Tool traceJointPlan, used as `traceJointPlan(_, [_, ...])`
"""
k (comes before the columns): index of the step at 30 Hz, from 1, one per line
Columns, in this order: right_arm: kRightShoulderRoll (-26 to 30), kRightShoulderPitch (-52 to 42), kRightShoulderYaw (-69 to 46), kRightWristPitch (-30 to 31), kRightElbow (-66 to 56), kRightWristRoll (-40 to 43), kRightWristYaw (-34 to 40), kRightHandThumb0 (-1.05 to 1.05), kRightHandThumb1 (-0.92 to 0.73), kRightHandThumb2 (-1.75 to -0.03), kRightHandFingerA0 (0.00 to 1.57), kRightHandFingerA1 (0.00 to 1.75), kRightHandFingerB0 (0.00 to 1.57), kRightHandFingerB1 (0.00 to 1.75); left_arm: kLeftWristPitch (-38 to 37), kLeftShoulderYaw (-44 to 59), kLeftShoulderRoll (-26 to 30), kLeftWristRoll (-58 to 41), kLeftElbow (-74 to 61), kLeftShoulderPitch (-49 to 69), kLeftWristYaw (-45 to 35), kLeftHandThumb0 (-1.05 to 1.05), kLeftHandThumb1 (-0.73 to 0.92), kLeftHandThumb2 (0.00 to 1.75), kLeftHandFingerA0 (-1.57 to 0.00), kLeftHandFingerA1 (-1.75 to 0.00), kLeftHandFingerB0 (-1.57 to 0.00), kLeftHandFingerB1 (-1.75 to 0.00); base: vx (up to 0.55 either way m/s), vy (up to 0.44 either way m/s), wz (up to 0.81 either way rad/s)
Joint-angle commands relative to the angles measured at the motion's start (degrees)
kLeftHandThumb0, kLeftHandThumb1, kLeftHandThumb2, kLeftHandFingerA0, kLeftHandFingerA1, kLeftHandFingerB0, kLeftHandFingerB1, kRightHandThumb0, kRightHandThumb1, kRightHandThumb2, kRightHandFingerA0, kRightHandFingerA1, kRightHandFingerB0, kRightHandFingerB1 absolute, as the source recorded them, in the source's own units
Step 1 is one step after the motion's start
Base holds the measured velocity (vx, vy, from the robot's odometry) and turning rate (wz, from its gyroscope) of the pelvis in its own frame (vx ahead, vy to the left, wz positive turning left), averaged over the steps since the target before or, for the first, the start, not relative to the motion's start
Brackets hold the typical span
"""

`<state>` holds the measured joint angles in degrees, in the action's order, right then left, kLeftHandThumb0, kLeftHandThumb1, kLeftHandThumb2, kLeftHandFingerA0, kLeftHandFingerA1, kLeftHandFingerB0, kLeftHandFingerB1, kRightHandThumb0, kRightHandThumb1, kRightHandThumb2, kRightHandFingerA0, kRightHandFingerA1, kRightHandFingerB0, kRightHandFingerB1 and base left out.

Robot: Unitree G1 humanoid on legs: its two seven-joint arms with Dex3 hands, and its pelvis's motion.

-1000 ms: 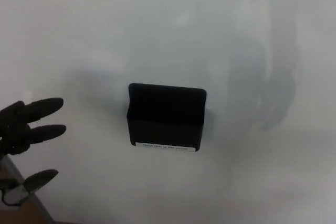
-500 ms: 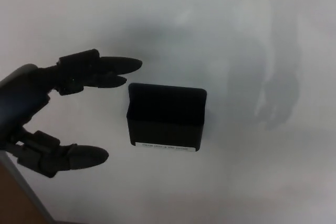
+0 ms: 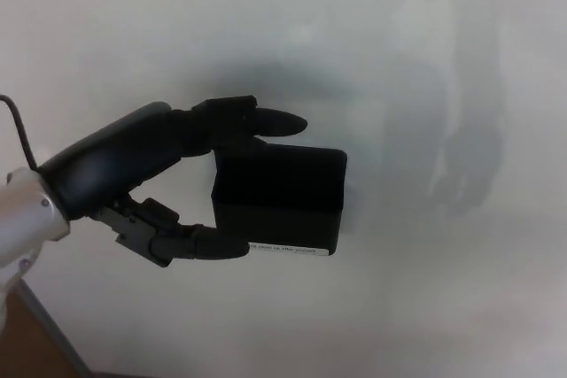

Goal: A magnetic marker holder is on the left hand side of the white board, the robot put the index and middle finger into the opening of the container and pull off the magnetic holder and hand it to a human on the left hand side.

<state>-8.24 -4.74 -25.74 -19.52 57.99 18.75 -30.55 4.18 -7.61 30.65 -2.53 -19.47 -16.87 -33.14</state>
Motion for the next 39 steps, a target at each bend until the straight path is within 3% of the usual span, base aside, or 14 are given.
traceJointPlan(1, [1.26, 0.01, -0.11, -0.52, 0.03, 1.69, -0.94, -0.62, -0.79, -0.63, 0.51, 0.60, 0.44, 0.42, 1.03, -2.96, -0.98, 5.33, 5.63, -2.42, 1.39, -0.80, 0.60, 0.59, -0.26, -0.35, -0.22, -0.29, 0.00, 0.000, 0.00])
traceJointPlan(39, [1.87, 1.16, 1.00, -0.78, 0.99, 1.91, -0.76, -0.63, -0.77, -0.62, 0.54, 0.61, 0.49, 0.44, 2.78, -3.85, -1.60, 7.73, 8.45, -5.30, -0.42, -0.79, 0.60, 0.59, -0.22, -0.32, -0.21, -0.28, 0.00, 0.000, 0.00])
